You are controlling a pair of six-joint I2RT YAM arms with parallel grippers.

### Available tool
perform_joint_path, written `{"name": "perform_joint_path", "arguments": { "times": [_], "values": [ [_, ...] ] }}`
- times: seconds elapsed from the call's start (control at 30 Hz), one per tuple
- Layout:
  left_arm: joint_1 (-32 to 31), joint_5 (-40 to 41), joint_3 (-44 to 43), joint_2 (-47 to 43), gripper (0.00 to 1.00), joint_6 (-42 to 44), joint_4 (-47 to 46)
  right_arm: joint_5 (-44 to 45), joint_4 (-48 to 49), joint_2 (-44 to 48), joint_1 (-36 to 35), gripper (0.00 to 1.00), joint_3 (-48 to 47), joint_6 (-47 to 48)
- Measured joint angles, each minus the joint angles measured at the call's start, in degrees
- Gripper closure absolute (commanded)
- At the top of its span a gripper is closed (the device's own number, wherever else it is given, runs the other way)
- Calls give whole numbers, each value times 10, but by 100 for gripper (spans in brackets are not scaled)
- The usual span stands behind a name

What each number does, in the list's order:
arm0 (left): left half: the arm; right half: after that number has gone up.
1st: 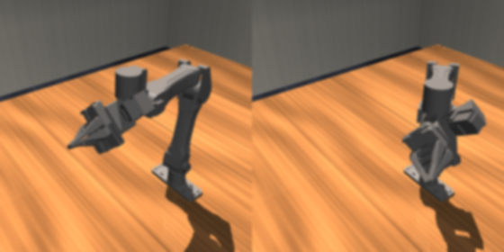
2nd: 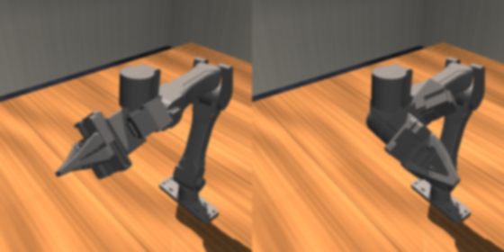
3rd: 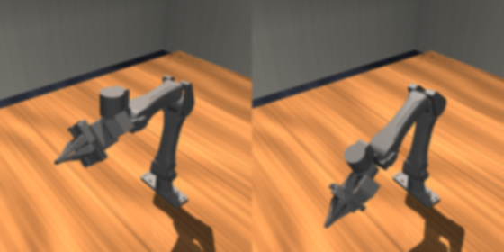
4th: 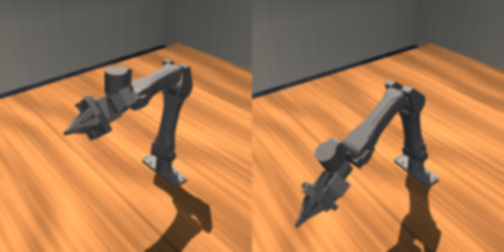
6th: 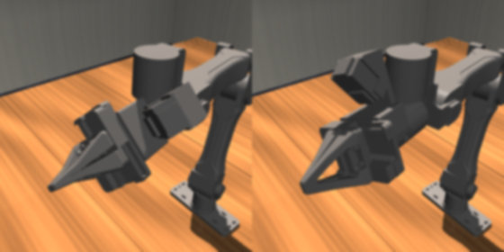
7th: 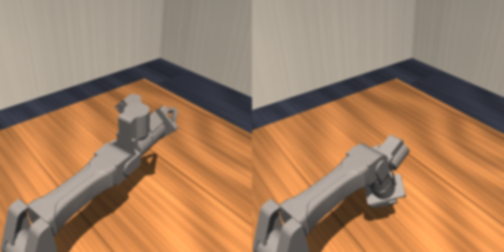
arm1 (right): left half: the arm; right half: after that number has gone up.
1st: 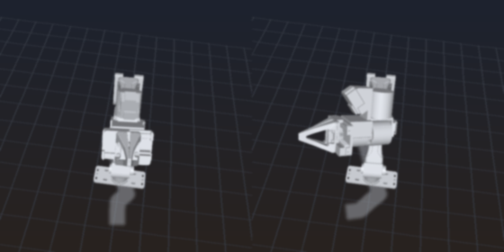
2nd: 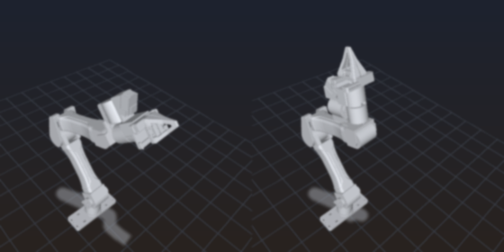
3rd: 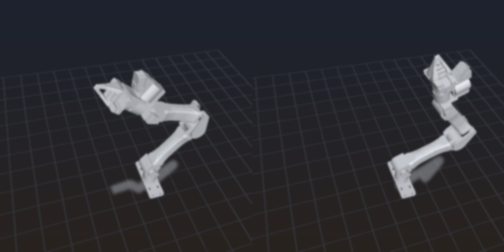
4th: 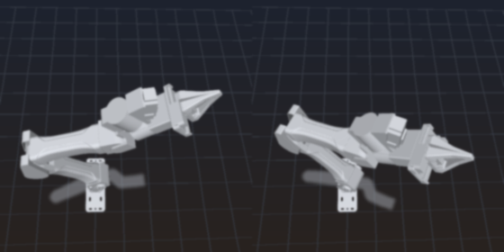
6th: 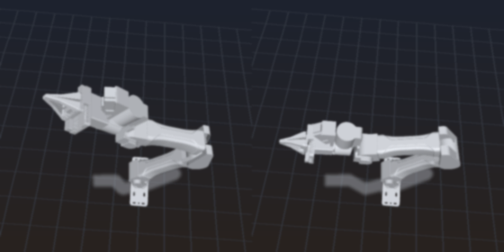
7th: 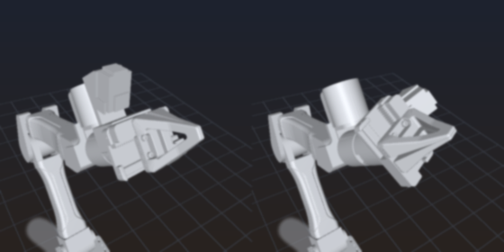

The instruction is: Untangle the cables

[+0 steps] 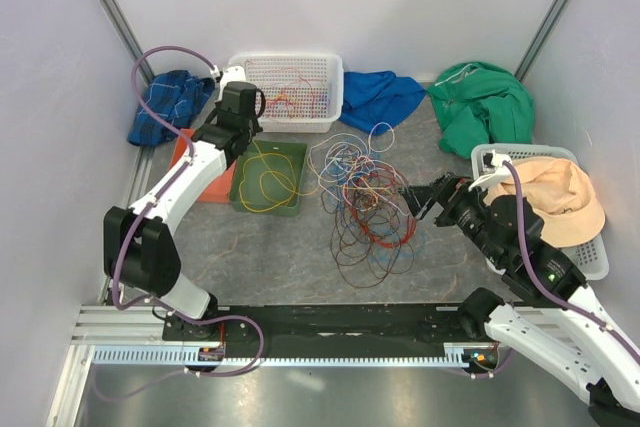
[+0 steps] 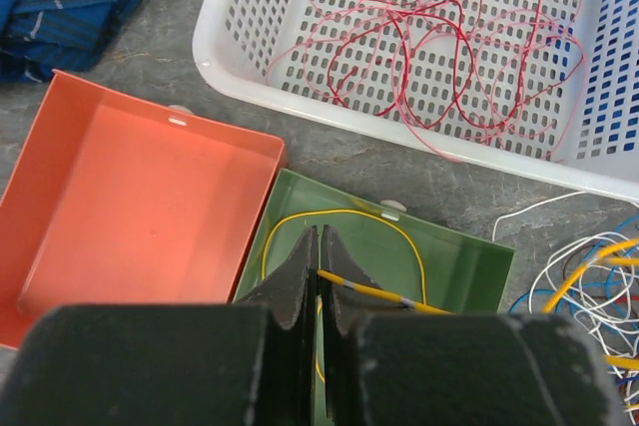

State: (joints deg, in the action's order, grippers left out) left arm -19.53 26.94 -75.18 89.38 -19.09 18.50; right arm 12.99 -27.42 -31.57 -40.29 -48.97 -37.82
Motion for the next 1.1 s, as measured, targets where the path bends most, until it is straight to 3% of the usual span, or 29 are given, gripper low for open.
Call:
{"name": "perform_joint_path", "arguments": {
  "times": [0.5,0.83,1.1],
  "values": [
    [9,46,-62,-73,98,17,0,-1,9,12,0,2,21,-1],
    [9,79,25,9,98,12,16,1,10,36,0,2,34,-1],
    [9,98,78,-1,98,-10,39,6,10,39,0,2,49,-1]
  ]
}}
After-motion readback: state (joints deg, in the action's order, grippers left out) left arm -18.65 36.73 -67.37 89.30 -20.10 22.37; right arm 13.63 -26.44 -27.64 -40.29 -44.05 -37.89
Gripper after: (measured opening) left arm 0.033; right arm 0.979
